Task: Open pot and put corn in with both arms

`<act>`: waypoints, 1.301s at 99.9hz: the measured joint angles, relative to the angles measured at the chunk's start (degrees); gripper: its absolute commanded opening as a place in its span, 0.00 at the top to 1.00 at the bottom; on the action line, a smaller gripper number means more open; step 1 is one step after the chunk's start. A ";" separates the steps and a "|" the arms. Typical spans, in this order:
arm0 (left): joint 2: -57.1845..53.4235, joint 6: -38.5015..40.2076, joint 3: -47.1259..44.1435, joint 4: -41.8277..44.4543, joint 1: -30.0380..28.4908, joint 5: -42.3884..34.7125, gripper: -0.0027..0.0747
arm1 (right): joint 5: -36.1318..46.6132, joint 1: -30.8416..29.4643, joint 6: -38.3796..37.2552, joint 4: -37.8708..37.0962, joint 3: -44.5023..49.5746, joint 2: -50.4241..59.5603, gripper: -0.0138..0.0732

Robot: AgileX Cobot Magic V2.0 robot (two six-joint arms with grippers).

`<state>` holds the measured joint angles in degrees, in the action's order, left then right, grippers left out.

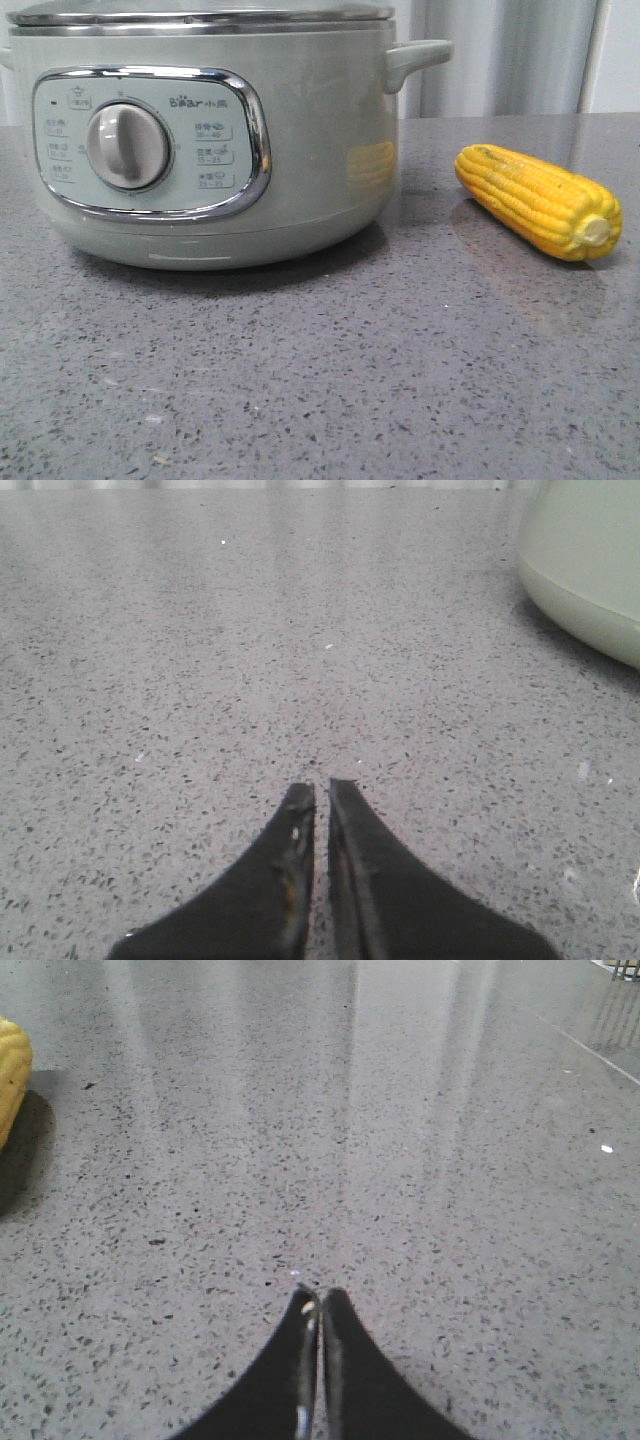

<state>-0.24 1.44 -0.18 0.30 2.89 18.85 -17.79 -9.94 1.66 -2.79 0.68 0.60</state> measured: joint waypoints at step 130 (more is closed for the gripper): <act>0.00 0.00 0.00 5.12 0.00 -0.98 0.99 | 4.81 0.00 0.00 -0.83 0.00 0.00 0.93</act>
<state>-0.24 1.44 -0.18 5.42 2.89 17.87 -12.98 -9.94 1.66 -3.62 0.68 0.60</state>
